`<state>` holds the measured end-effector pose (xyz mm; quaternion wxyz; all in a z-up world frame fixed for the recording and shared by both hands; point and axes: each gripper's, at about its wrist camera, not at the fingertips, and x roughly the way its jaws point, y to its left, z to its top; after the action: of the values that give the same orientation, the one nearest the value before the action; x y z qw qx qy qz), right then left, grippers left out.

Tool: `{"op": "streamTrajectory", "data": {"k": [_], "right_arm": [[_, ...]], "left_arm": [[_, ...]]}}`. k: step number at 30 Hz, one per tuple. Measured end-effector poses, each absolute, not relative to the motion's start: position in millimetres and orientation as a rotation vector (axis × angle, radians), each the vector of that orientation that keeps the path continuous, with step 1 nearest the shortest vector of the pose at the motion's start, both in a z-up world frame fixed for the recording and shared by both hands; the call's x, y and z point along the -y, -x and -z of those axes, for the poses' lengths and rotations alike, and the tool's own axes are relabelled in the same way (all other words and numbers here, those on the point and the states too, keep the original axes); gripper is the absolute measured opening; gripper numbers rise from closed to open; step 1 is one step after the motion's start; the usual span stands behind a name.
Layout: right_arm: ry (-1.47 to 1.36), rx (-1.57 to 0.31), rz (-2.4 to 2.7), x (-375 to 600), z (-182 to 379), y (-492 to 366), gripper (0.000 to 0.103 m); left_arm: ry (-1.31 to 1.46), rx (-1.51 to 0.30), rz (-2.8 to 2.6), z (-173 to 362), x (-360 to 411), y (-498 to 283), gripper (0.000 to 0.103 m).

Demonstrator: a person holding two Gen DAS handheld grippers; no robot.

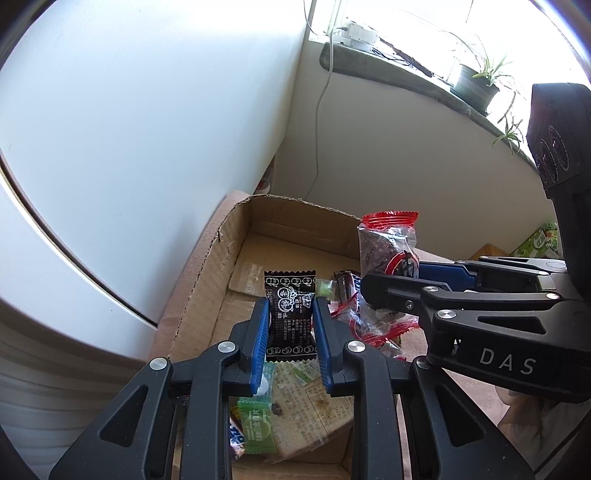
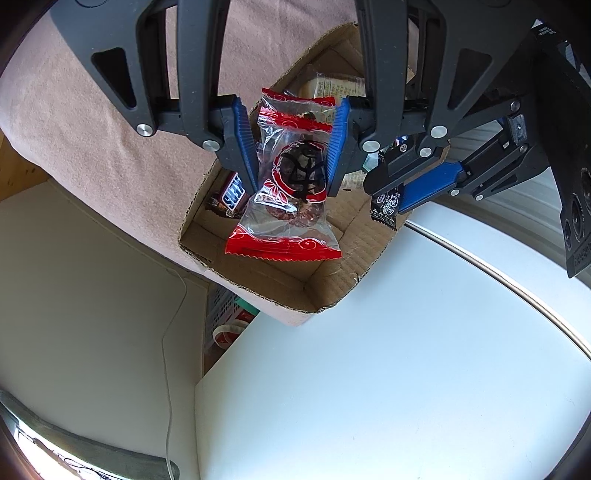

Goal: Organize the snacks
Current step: 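Open both grippers to drop the black packet and candy bag into the box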

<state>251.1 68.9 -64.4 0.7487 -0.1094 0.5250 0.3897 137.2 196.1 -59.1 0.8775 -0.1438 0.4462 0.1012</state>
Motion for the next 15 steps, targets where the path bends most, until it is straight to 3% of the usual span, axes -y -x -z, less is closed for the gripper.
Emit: {"op": "streamTrajectory", "data": {"k": [5,7,11,15], "right_arm": [[0.245,-1.142,-0.849,-70.9,66.3,-252.5,0.040],[0.246,-1.140,-0.849,-70.0,65.7,-252.9,0.050],[0.247,-1.128,-0.843,-69.0,63.7,-252.8,0.053],[0.255,-1.119,-0.834,-66.4,63.1,-252.5,0.053]], "left_arm": [[0.298,-0.931,-0.224,58.5,-199.0,-137.0,0.023],[0.297,-0.930,-0.228,58.3,-199.5,-136.2,0.024],[0.292,-0.926,-0.231,56.6,-199.9,-135.9,0.024],[0.286,-0.927,-0.232,56.0,-199.0,-135.9,0.038]]}}
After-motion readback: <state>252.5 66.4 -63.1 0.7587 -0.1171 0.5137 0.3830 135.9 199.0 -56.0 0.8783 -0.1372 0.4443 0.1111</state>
